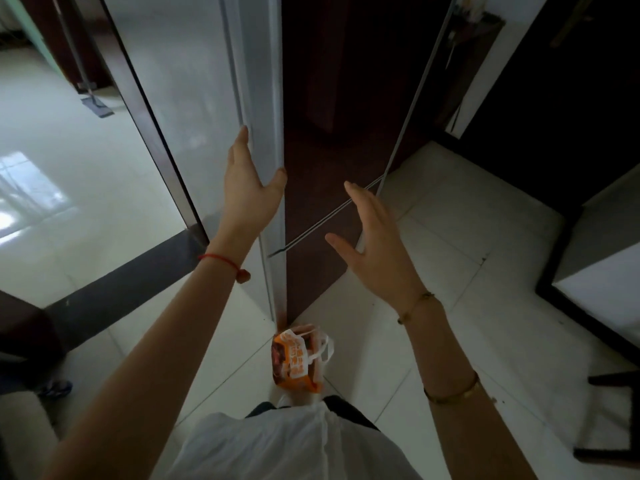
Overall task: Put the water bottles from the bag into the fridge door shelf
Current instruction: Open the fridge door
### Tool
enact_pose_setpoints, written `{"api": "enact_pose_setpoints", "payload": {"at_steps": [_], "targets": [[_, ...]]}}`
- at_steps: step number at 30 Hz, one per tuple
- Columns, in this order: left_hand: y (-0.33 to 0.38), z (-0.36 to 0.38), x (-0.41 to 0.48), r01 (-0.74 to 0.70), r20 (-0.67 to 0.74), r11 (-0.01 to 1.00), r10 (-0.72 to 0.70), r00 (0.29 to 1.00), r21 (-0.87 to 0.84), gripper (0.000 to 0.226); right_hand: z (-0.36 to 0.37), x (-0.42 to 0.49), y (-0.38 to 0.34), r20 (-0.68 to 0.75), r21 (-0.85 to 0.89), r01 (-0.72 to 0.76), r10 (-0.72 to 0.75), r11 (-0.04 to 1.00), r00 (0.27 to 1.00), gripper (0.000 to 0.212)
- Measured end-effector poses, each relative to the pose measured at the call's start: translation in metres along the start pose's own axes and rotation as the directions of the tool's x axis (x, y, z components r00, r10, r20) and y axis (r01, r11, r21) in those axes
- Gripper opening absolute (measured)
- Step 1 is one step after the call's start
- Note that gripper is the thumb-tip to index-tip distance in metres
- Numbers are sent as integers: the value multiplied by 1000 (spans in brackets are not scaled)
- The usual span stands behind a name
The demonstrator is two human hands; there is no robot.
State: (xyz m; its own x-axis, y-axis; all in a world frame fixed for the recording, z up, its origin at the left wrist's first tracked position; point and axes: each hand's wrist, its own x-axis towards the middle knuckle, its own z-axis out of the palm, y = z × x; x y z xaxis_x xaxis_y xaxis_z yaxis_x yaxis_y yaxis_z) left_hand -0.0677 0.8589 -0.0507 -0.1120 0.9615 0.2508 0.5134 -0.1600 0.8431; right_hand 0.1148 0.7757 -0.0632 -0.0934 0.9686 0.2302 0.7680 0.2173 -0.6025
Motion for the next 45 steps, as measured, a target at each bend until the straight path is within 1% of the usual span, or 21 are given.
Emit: {"api": "enact_pose_setpoints", "payload": {"at_steps": [2,7,10,13,24,30,36,41,45], "targets": [[0,8,14,17,-3,999,-17,1000,-37,79,3,12,2,3,-5,4,-4,1000,1000,73],[3,19,36,64,-66,987,-74,995,-146,80,3,35,7,26,-3,9,-9,1000,1000,74],[6,23,43,96,-122,983,-116,986,-158,72,2,47,10,41,-10,7,-6,1000,999,75],[8,27,44,88,-169,985,-112,979,-145,63,0,55,13,46,-1,13,-13,1000,999,74],[4,24,43,79,-149,994,-90,985,-76,54,0,73,8,14,30,91,-92,995,996,69],[2,23,42,61,-148,997,-68,987,-56,53,6,79,1,34,24,107,-108,994,994,70],[1,21,43,76,-135,995,-85,987,-71,50,9,79,-2,26,22,104,-104,994,994,69],[3,24,41,86,-153,992,-99,983,-90,48,12,76,-3,2,19,98,-98,995,995,68],[0,24,43,92,-154,991,-106,982,-97,46,15,70,-4,-12,50,77,-77,996,997,66]]}}
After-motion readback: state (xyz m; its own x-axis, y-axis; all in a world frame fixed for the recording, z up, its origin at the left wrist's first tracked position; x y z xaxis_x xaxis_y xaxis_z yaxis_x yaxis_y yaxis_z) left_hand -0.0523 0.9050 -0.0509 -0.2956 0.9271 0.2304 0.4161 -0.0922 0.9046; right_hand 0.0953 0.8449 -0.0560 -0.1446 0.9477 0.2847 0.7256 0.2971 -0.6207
